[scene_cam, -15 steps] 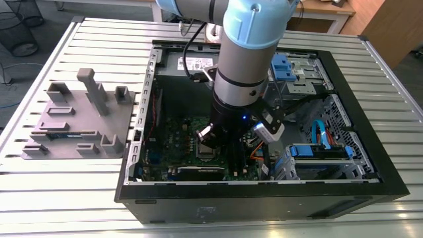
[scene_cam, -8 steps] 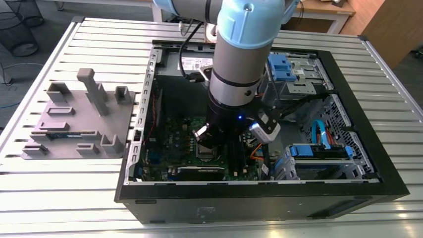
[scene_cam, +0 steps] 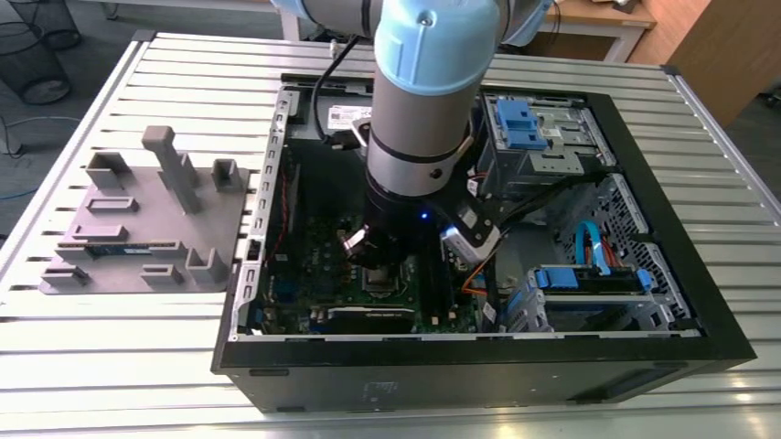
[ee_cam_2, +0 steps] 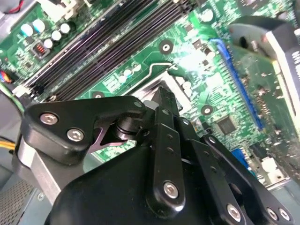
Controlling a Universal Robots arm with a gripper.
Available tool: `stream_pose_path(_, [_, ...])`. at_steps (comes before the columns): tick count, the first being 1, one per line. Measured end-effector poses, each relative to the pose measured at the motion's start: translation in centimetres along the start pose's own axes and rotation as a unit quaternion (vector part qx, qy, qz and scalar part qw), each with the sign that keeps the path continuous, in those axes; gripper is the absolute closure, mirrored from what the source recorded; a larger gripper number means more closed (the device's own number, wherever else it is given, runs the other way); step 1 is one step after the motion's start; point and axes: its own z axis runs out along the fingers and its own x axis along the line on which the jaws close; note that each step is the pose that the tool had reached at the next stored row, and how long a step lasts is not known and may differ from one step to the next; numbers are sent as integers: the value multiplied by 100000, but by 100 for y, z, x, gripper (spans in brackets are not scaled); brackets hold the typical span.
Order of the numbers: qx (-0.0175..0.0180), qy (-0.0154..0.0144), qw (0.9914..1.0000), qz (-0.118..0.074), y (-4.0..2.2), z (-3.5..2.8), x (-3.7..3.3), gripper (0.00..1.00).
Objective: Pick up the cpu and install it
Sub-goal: 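Install the first cpu locking lever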
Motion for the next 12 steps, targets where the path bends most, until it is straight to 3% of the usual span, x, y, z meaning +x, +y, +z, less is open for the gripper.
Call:
stream_pose_path(3, [-270,-156,100000,4,8,-49,6,89])
stream_pose_path(10, [-253,-217,99999,0,10,-217,19,89])
stream_pose_path(12, [-256,-243,99999,7,10,-225,20,89])
